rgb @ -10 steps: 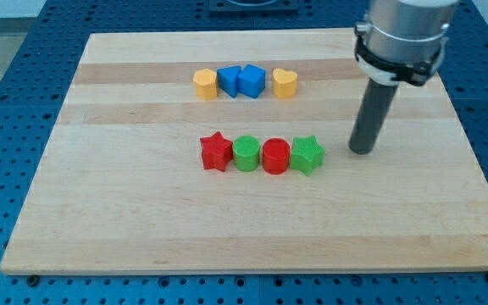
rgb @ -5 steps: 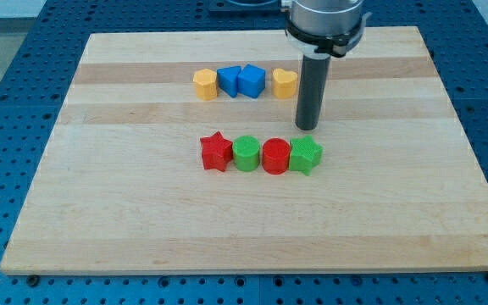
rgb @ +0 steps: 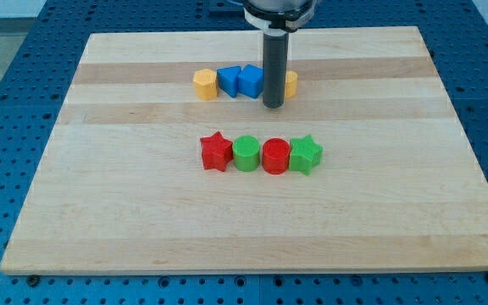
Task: Place yellow heart to the top right of the blue cube
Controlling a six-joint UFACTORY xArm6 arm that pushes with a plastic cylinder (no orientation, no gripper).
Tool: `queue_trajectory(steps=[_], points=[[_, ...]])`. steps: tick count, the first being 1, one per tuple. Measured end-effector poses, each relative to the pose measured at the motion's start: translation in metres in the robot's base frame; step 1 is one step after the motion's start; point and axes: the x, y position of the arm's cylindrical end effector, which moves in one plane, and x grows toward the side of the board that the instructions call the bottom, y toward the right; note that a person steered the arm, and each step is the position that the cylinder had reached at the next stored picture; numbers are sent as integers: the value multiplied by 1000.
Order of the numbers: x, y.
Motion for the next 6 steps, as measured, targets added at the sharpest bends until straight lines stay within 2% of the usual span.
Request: queue_trajectory(steps=[3, 4, 6], points=[[-1, 28], [-39, 16], [-61, 13]])
